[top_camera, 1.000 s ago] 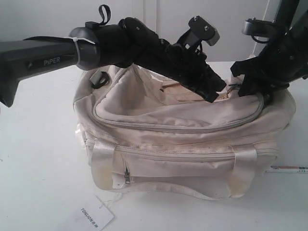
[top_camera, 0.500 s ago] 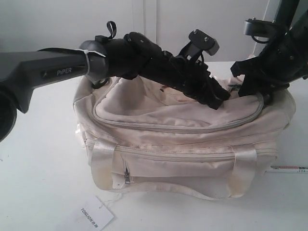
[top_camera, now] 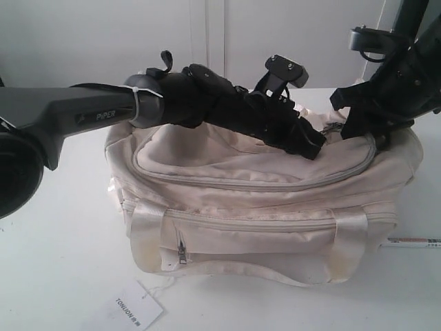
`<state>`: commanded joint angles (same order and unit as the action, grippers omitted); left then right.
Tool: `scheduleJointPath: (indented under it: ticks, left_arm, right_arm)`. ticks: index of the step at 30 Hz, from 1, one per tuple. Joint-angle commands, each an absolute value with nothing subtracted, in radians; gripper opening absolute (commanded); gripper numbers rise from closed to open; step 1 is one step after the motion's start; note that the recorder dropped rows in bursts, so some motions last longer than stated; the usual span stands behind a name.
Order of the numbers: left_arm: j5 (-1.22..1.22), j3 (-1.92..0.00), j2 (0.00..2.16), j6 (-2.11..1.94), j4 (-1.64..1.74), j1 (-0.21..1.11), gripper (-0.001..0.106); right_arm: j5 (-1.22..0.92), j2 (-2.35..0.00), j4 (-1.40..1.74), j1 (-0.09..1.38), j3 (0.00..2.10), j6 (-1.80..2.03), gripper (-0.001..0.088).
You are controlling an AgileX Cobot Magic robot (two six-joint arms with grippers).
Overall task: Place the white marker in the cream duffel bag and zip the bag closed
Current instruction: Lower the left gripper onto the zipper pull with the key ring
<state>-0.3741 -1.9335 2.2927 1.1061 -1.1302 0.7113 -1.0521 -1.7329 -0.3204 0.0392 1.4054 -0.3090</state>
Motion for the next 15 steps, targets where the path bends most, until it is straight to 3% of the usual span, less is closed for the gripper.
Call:
scheduleJointPath:
  ticks: [2,15]
  left_arm:
    - [-0.374,-1.934,2.293,1.106,-1.152,0.711,0.000]
    - [-0.548,-2.040,2.291,1.102,-1.134,0.709,0.000]
  right_arm:
    - [-1.052,-1.733,-0.320,0.039,1.405,-0.309,0.0298]
    - [-1.048,-1.733,-0.320,0.039,1.405,-0.258,0.0298]
